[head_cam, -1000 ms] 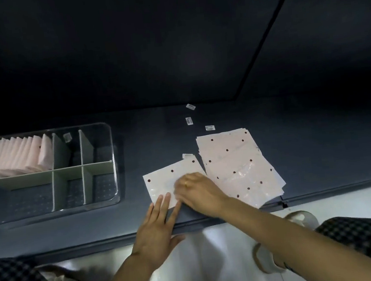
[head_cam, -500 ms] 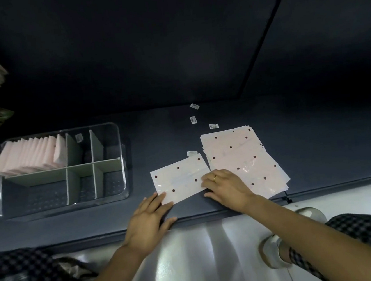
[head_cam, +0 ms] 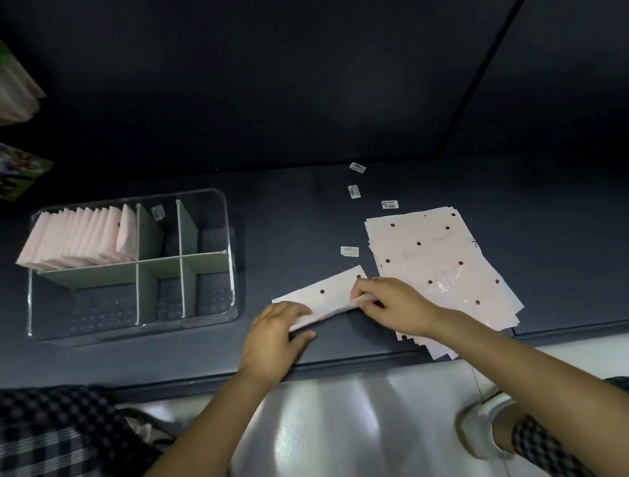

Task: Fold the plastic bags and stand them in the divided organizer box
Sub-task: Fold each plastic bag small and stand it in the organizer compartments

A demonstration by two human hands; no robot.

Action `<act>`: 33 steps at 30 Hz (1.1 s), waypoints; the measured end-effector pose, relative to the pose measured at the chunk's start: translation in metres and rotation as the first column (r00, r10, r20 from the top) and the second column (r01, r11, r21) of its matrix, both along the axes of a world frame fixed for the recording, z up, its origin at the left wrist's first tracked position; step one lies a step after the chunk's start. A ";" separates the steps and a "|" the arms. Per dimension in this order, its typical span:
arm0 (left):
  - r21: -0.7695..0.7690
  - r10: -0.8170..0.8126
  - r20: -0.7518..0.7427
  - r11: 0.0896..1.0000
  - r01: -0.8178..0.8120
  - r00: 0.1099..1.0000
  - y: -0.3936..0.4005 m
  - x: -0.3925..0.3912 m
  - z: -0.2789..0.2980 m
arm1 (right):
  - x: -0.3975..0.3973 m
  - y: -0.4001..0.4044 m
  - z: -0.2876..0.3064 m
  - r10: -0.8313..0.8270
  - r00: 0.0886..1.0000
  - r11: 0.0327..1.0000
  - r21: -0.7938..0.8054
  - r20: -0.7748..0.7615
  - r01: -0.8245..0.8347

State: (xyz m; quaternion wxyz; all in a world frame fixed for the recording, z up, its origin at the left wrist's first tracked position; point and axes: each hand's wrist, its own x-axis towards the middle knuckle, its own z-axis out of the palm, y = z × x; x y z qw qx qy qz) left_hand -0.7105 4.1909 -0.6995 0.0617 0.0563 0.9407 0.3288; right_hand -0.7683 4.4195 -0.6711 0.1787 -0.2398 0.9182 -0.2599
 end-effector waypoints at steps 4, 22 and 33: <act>0.132 0.189 0.160 0.969 -0.210 0.969 0.002 -0.006 0.005 | -0.010 -0.003 0.008 -0.122 0.972 0.988 -0.073 0.201 0.139; -0.468 -0.191 0.131 0.853 0.231 0.973 0.027 0.041 -0.021 | -0.029 -0.053 -0.012 0.051 0.997 0.960 0.280 -0.066 -0.030; 0.206 0.543 0.009 0.821 -0.533 0.840 0.042 0.067 0.006 | 0.009 -0.055 -0.012 -0.134 0.991 0.933 0.339 0.025 0.118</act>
